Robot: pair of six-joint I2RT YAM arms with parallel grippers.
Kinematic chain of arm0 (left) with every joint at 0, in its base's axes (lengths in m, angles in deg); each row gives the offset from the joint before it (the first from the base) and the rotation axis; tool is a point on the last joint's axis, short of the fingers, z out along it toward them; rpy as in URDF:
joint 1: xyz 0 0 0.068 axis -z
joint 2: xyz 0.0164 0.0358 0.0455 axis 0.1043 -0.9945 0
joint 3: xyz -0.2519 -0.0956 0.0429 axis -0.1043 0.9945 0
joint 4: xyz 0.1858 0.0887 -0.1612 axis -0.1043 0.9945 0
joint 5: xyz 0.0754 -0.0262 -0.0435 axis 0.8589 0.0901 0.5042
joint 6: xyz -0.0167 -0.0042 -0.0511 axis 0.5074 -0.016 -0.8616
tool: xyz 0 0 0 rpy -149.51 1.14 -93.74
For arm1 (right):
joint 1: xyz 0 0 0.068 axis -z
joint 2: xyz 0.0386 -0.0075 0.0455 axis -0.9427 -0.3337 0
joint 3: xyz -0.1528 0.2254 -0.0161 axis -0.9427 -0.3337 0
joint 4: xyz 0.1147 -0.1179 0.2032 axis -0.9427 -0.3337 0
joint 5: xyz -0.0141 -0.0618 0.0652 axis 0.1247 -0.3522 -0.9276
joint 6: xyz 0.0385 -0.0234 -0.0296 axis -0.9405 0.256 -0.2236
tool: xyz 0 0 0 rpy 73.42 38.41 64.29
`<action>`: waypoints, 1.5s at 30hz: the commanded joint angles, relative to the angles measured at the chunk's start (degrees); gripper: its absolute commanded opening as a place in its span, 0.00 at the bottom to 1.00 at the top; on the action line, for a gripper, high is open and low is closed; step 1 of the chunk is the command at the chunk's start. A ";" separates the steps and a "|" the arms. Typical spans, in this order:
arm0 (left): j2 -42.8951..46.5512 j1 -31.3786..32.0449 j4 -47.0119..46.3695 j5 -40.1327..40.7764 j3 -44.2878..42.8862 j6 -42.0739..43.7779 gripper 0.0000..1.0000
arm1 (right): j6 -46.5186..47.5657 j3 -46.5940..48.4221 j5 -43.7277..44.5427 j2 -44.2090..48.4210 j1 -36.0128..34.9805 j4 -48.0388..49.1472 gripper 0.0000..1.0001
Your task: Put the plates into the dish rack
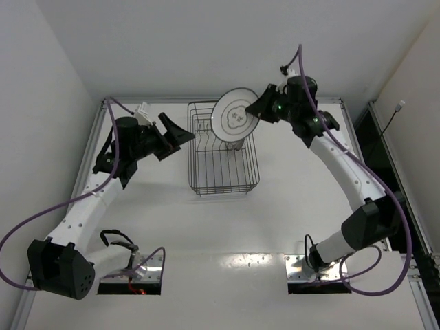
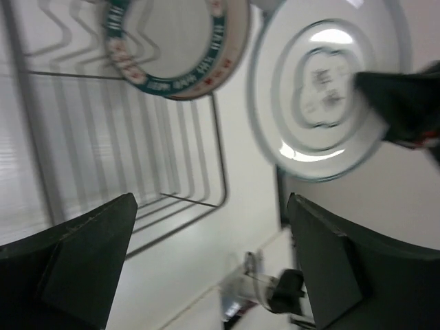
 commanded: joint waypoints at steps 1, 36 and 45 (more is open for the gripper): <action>0.53 -1.50 18.41 8.99 -6.02 12.98 0.91 | 10.57 15.00 22.36 -4.02 -4.67 -12.21 0.00; 0.71 -7.22 28.91 19.38 -6.47 24.34 0.91 | 25.26 43.78 59.50 -35.68 -16.46 -18.46 0.00; -0.35 -7.22 28.38 18.85 -6.47 23.81 0.91 | 23.86 42.37 54.84 -40.16 -16.46 -17.76 0.00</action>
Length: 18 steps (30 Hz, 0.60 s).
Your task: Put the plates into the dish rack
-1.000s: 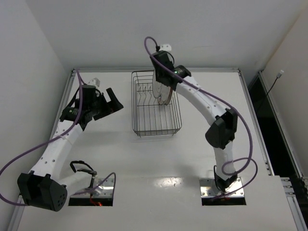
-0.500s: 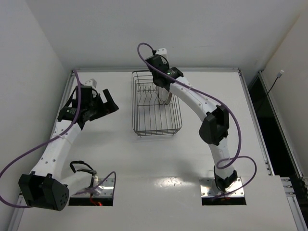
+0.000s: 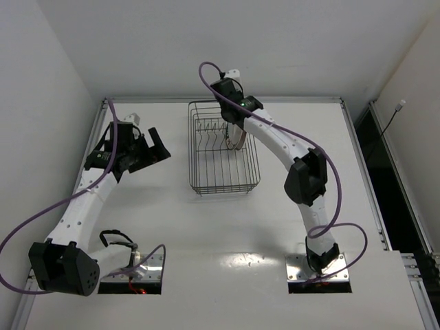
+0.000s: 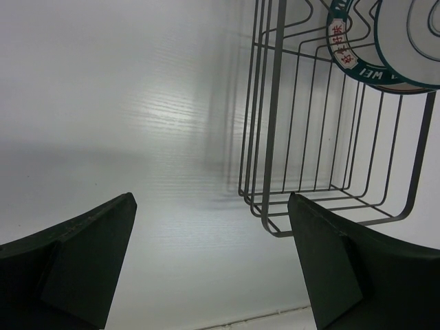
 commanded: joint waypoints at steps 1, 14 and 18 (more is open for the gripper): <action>0.28 -0.62 -1.08 -0.69 -0.42 0.86 0.91 | -0.78 0.57 -1.56 -2.01 0.02 2.81 0.00; -0.24 -2.20 0.59 -0.69 -0.95 1.92 0.91 | -3.94 3.29 -9.29 -8.34 1.60 -1.06 0.15; -0.25 -2.73 0.59 -1.22 -0.95 2.45 0.91 | -4.99 2.77 -11.31 -4.22 1.60 -1.59 0.34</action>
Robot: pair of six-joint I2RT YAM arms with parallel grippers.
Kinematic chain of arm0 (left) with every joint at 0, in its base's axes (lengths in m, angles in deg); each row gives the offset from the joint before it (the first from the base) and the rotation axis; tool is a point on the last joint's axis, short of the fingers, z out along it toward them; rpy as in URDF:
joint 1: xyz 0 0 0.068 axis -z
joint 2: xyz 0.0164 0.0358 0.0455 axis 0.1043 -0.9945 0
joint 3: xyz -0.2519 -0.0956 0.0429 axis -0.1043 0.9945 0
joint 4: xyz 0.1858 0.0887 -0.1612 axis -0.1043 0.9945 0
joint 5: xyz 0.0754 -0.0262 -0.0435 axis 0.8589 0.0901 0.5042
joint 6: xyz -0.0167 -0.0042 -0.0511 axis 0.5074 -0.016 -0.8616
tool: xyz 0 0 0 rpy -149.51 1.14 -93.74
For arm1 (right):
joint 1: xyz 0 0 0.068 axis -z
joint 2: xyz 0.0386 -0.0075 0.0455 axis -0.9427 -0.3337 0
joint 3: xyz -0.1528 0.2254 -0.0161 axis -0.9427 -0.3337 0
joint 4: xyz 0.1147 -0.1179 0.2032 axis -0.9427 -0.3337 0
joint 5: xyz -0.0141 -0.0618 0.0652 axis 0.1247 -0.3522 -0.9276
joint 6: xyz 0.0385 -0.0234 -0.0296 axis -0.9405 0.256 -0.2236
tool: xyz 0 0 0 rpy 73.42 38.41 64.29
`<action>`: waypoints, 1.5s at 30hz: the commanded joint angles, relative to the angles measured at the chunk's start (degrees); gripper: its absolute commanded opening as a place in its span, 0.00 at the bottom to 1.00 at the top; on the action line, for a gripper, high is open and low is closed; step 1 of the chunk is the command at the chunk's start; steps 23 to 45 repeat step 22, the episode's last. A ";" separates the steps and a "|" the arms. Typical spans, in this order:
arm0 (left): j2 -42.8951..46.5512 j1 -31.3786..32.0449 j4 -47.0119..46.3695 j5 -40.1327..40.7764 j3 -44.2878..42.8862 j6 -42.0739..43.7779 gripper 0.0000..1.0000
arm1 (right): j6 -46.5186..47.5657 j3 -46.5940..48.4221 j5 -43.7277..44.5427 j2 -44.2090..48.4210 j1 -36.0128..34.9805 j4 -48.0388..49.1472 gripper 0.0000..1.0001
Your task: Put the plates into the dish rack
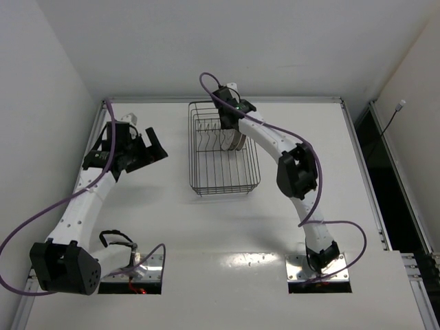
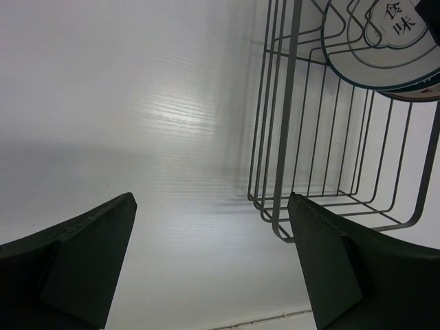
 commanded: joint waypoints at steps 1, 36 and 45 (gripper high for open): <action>-0.03 -0.89 0.35 -0.80 -0.95 0.94 0.91 | -1.83 1.50 -3.84 5.49 -0.23 -2.24 0.40; 0.93 -3.00 -5.09 2.01 -2.89 0.59 0.91 | -0.07 -14.74 -11.68 47.81 3.02 -18.00 1.00; 0.93 -3.00 -5.09 2.01 -2.89 0.59 0.91 | -0.07 -14.74 -11.68 47.81 3.02 -18.00 1.00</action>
